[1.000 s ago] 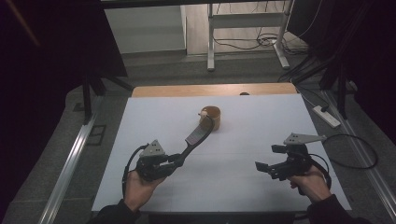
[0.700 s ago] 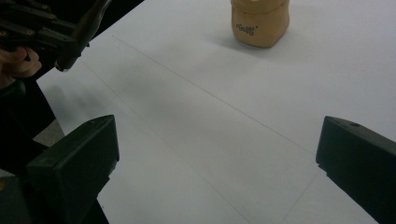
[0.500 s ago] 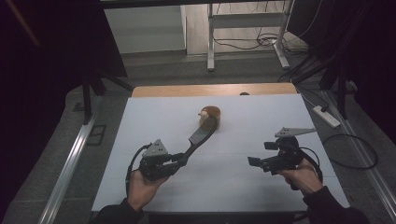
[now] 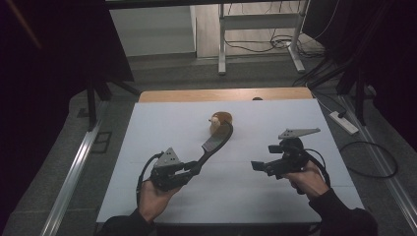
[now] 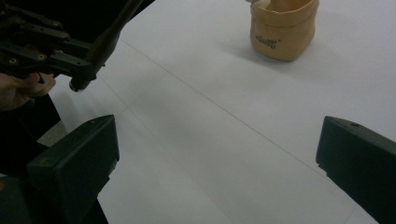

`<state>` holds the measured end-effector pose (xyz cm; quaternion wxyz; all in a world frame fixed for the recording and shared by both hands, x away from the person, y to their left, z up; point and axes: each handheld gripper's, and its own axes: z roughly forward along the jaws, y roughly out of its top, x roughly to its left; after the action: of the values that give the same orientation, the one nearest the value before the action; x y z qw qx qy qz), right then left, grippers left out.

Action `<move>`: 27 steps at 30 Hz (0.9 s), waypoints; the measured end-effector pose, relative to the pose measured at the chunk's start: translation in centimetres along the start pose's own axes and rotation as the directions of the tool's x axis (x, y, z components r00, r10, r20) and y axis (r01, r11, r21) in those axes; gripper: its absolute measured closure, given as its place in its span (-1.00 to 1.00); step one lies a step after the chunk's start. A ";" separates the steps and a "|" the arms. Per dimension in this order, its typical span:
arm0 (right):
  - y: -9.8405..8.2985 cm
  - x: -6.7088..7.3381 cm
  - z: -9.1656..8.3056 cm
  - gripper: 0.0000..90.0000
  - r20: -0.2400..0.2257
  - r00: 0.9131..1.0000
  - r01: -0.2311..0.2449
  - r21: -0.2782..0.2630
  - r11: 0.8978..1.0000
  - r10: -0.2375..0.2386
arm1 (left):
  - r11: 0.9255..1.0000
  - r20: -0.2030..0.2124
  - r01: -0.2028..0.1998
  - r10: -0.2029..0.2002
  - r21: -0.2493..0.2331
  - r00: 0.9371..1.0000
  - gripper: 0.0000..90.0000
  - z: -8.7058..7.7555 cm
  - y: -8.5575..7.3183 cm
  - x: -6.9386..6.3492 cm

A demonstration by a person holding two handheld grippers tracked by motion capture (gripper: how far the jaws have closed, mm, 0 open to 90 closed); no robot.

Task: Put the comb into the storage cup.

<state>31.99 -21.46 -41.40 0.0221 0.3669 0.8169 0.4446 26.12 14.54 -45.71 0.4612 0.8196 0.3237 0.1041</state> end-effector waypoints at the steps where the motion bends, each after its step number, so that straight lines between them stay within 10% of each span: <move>1: 0.1 0.1 0.1 -1.00 -0.005 1.000 -0.003 0.001 1.000 0.003 | 1.000 -0.001 -0.001 0.001 -0.001 1.000 0.61 0.0 0.0 0.0; 27: 3.5 0.9 3.4 -1.00 -0.109 0.992 -0.055 0.020 0.998 0.057 | 1.000 0.013 -0.029 0.029 0.010 0.999 0.61 0.9 0.2 -0.6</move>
<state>34.61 -17.31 -40.60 -0.0384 0.3650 0.8098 0.4577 26.23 13.48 -45.94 0.4573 0.8273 0.3092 0.1040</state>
